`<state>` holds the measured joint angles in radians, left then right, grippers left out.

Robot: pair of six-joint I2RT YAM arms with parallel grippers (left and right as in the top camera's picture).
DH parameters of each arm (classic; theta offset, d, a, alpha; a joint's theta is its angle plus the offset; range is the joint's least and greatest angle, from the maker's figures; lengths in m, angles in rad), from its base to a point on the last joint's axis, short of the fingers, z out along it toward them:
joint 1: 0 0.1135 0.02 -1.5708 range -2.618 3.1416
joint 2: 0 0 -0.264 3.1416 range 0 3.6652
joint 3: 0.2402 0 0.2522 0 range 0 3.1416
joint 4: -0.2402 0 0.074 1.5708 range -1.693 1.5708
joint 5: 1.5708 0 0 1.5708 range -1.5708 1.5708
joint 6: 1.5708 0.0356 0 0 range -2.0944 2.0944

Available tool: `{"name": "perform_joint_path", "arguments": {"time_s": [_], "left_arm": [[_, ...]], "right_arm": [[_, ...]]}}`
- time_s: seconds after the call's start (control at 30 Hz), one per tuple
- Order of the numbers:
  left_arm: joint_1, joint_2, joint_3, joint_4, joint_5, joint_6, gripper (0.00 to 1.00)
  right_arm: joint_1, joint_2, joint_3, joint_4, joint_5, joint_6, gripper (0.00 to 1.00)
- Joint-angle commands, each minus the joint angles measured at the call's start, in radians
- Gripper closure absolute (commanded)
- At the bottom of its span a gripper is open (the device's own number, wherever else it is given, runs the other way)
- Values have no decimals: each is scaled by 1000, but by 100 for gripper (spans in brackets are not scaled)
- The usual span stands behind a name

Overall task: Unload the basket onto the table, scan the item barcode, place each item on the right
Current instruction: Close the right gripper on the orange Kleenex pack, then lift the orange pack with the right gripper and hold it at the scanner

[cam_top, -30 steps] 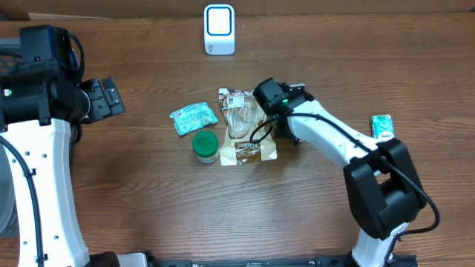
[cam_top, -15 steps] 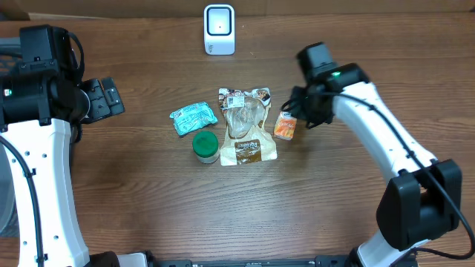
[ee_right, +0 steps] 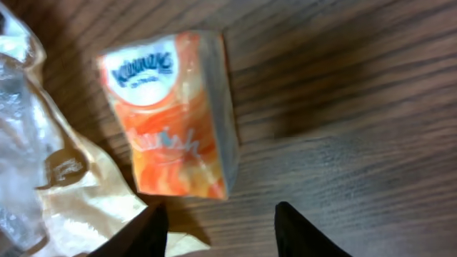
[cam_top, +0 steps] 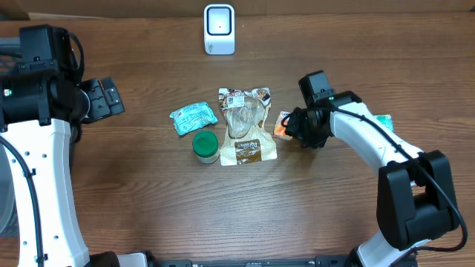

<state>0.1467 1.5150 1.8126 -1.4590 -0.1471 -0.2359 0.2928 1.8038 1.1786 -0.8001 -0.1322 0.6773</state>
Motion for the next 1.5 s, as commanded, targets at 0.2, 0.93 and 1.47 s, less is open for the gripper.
{"name": "perform_joint_path", "arguments": {"time_s": [0.2, 0.93, 1.47], "left_arm": [[3, 2, 2, 0, -10, -14, 0], [3, 2, 2, 0, -10, -14, 0], [3, 2, 2, 0, -10, -14, 0]], "right_arm": [[2, -12, -88, 120, -8, 26, 54], [2, 17, -134, 275, -8, -79, 74], [-10, 68, -116, 190, -27, -109, 96]]}}
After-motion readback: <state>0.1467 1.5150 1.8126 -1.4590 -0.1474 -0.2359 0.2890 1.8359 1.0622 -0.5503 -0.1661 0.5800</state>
